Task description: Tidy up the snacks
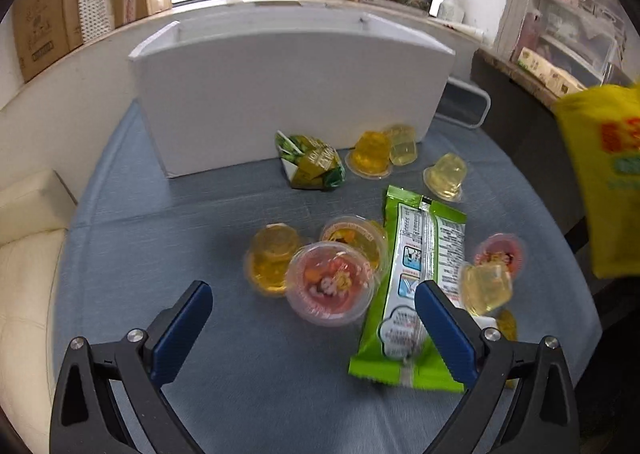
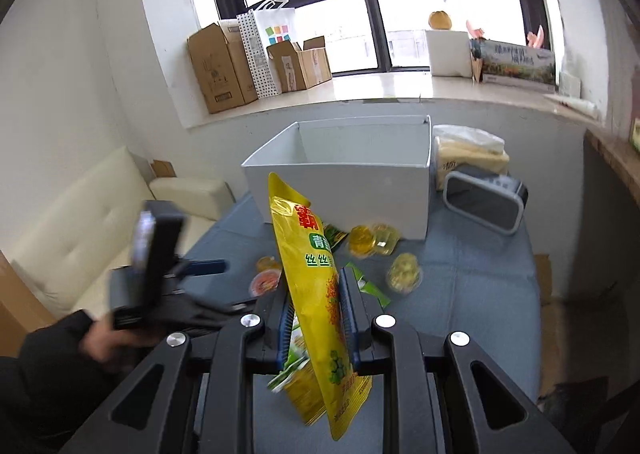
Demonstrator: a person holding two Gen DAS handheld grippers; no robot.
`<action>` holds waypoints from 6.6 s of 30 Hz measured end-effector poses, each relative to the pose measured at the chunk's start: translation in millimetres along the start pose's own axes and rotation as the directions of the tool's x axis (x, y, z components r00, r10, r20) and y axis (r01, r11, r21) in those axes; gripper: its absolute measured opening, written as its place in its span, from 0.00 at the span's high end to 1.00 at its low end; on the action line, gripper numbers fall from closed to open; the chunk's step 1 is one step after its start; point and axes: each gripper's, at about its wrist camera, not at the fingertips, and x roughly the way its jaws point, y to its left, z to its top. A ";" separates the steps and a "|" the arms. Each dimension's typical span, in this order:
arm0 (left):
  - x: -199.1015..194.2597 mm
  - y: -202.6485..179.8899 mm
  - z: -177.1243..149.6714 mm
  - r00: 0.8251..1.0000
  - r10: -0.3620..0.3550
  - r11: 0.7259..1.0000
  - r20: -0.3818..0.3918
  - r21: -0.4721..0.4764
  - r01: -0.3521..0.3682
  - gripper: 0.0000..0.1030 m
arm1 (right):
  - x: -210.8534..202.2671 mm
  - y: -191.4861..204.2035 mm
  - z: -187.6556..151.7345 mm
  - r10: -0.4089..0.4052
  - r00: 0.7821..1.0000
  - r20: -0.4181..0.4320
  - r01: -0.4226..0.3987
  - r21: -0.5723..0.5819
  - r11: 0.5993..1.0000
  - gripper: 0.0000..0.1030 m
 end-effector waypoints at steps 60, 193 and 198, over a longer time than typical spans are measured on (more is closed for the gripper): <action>-18.3 60.0 195.7 0.982 -0.019 0.999 0.188 0.031 0.013 0.00 | 145.7 -111.1 163.8 -0.060 0.997 0.042 0.045 0.287 0.957 0.00; -63.3 64.0 103.0 0.974 0.051 0.997 0.220 -0.060 -0.039 0.00 | 83.6 -62.0 81.7 -0.142 0.990 0.011 0.141 0.056 0.988 0.00; -84.7 37.1 52.6 0.974 0.027 0.999 0.227 -0.026 -0.022 0.00 | 95.5 -71.9 42.5 -0.141 0.988 -0.069 0.147 0.100 0.984 0.00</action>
